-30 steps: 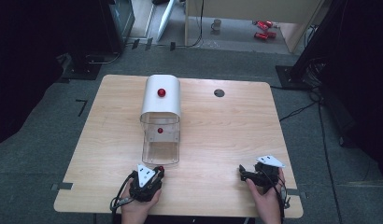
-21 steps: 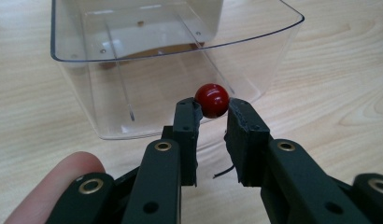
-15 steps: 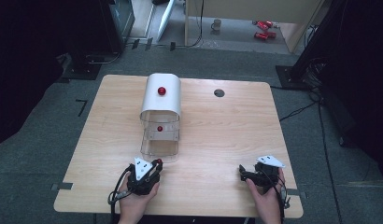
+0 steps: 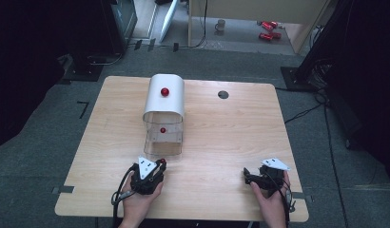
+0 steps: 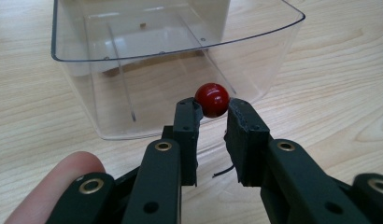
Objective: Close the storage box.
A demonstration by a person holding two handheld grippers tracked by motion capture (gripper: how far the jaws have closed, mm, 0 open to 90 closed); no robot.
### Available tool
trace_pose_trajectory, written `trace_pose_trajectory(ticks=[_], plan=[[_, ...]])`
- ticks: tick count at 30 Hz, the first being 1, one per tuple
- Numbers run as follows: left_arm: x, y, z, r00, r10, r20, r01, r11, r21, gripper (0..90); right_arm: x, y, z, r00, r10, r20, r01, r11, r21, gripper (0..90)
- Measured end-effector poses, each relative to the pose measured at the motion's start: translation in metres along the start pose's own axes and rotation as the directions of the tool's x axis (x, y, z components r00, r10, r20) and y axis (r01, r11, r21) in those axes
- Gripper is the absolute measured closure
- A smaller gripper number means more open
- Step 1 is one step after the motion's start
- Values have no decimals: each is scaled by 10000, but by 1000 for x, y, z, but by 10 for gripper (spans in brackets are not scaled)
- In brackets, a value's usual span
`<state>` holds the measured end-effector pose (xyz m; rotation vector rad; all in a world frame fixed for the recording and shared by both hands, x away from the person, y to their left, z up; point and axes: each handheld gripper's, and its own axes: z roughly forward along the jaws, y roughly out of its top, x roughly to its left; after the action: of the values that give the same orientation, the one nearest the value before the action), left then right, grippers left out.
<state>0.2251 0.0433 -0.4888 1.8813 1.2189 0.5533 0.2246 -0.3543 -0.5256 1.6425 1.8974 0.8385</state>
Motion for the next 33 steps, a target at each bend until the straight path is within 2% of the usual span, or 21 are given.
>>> trace_pose_trajectory(ticks=[4,6,8,20,23,29,31,32,33], plan=[[2,5,0,9999,-120,-54,118,9997,-207,748,0,0,0,10000,0,1,0,10000,0,63],[2,8,2,9999,-30,-141,26,9997,-256,749,0,0,0,10000,0,0,0,10000,-1,63],[1,9,5,9998,49,-206,-53,9998,-211,749,0,0,0,10000,1,1,-1,10000,-1,64],[3,21,21,9992,-245,-302,237,9994,-261,749,0,0,0,10000,0,2,0,10000,-1,63],[4,21,25,9991,-282,-320,278,9995,-122,749,0,0,0,10000,0,5,0,10000,1,63],[5,19,27,9990,-312,-325,307,9994,-147,750,2,-1,-1,10000,21,44,-21,10000,5,65],[6,19,26,9989,-364,-297,359,9992,-167,750,3,0,-2,9992,288,268,-284,9995,-171,211],[6,19,26,9989,-366,-291,360,9991,-207,750,4,2,-3,9994,291,189,-287,9993,-233,285],[6,19,26,9989,-385,-275,378,9990,-232,750,6,6,-5,9987,498,114,-494,9982,-340,314]])
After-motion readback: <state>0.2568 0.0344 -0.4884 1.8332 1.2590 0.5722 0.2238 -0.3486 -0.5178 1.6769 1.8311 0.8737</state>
